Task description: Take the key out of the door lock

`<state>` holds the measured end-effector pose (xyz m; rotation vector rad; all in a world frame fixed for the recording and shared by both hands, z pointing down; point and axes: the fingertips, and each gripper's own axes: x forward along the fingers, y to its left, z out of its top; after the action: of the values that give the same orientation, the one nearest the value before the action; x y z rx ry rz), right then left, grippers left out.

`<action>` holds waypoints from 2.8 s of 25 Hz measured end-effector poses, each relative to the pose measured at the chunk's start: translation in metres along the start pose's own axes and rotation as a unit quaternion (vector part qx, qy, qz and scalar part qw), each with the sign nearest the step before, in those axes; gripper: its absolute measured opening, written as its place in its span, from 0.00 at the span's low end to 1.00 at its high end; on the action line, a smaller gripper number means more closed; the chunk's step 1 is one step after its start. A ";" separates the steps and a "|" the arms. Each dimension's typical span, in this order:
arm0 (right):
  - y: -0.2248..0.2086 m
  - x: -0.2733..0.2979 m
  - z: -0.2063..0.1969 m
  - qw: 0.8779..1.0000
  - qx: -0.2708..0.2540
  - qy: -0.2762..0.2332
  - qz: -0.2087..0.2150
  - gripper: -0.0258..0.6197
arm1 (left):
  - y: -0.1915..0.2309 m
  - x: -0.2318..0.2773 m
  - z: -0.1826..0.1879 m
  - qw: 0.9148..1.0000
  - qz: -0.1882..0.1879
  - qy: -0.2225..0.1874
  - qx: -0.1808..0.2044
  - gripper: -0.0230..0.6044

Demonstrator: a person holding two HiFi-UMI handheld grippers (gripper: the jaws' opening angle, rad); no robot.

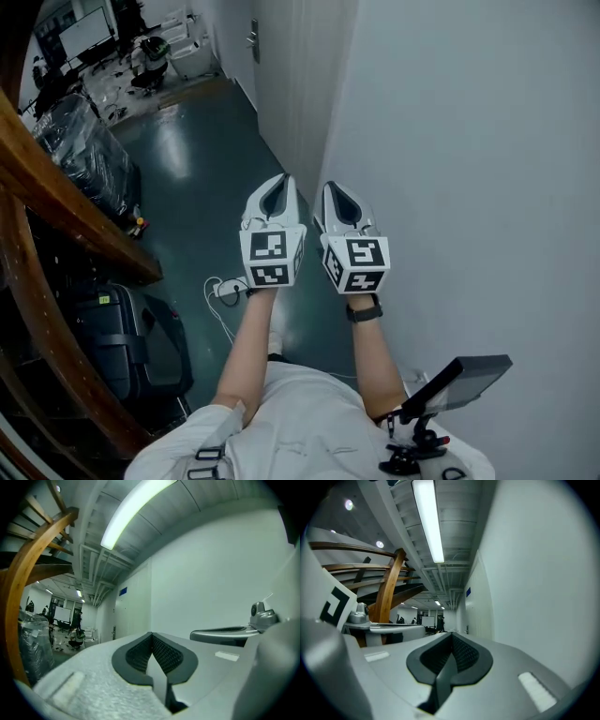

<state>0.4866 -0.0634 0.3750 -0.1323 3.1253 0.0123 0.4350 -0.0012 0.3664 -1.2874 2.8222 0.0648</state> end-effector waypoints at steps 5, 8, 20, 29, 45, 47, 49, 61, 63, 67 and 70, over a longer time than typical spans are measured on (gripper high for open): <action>0.059 0.096 0.013 0.998 0.020 -0.021 0.047 0.03 | 0.109 0.021 0.009 0.999 0.048 -0.010 -0.007 0.03; 0.096 0.144 0.013 0.995 0.037 -0.023 0.085 0.03 | 0.169 0.029 0.003 0.997 0.082 -0.001 -0.008 0.03; 0.180 0.289 -0.018 0.981 0.020 -0.011 0.192 0.02 | 0.310 0.060 -0.023 0.984 0.177 0.005 0.026 0.03; 0.149 0.479 -0.056 0.967 -0.051 0.061 0.243 0.04 | 0.434 0.177 -0.058 0.957 0.290 0.031 -0.011 0.03; 0.189 0.648 -0.068 0.929 0.038 -0.024 0.368 0.04 | 0.558 0.288 -0.084 0.967 0.250 0.010 0.053 0.04; 0.195 0.675 -0.066 0.932 0.029 -0.032 0.359 0.04 | 0.592 0.299 -0.091 0.965 0.262 -0.002 0.032 0.04; 0.202 0.710 -0.066 0.936 0.025 -0.033 0.349 0.04 | 0.627 0.321 -0.094 0.966 0.257 -0.011 0.018 0.04; 0.304 0.921 -0.008 0.947 0.018 -0.070 0.314 0.04 | 0.857 0.376 -0.012 0.971 0.216 -0.103 0.019 0.04; 0.311 0.954 -0.016 0.951 0.014 -0.053 0.305 0.04 | 0.881 0.393 -0.029 0.977 0.193 -0.090 -0.029 0.04; 0.323 1.013 -0.033 0.956 0.006 -0.030 0.291 0.04 | 0.915 0.427 -0.049 0.983 0.166 -0.065 -0.039 0.04; 0.332 1.045 -0.061 0.953 0.020 -0.025 0.303 0.04 | 0.937 0.447 -0.055 0.985 0.146 -0.093 -0.011 0.04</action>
<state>-0.5837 0.1787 0.4239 0.8087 2.9714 -0.0408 -0.5670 0.2729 0.4183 -0.8132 2.8259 0.2126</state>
